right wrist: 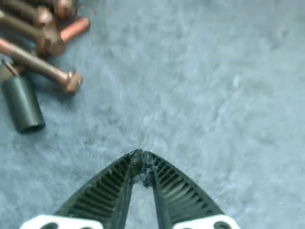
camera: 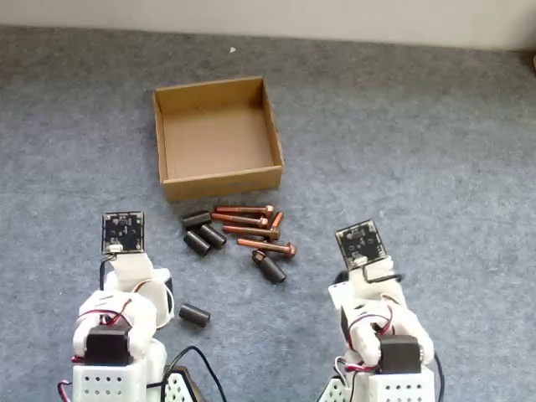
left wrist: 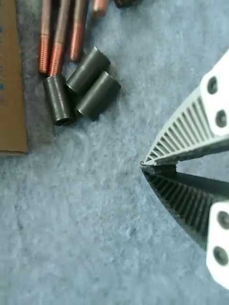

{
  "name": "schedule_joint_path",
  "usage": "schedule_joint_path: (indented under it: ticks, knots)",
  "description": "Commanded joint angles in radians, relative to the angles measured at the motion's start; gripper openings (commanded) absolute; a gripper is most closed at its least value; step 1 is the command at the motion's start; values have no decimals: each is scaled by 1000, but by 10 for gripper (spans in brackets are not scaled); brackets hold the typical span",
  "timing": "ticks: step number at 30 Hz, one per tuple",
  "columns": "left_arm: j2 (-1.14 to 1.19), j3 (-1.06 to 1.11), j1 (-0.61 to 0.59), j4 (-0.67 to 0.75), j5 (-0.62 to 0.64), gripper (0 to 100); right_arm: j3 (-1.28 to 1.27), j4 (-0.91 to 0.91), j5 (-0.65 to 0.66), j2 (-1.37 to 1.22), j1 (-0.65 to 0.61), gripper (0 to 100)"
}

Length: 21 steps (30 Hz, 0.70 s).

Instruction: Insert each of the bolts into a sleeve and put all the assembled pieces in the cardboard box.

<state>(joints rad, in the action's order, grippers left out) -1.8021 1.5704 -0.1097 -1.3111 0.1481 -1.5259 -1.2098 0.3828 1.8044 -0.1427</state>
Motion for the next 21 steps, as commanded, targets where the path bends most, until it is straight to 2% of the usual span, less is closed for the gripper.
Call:
schedule_joint_path:
  ticks: [1, 7, 11, 15, 18, 21]
  knots:
    - [4, -42, -122, 0, -350, 11, 191, 31, 23, -97, 2, 6]
    - [4, -25, -153, 0, -384, 11, 473, -15, 14, -483, -113, 12]
    - [4, -25, -153, -8, -388, 11, 625, -47, -126, -739, -248, 78]
    - [4, -24, -153, -8, -388, 11, 707, -35, -187, -949, -403, 111]
    - [4, -12, -153, -2, -388, 11, 727, 38, -213, -1082, -499, 111]
    - [4, -8, -153, -2, -388, 11, 725, 136, -219, -1211, -538, 111]
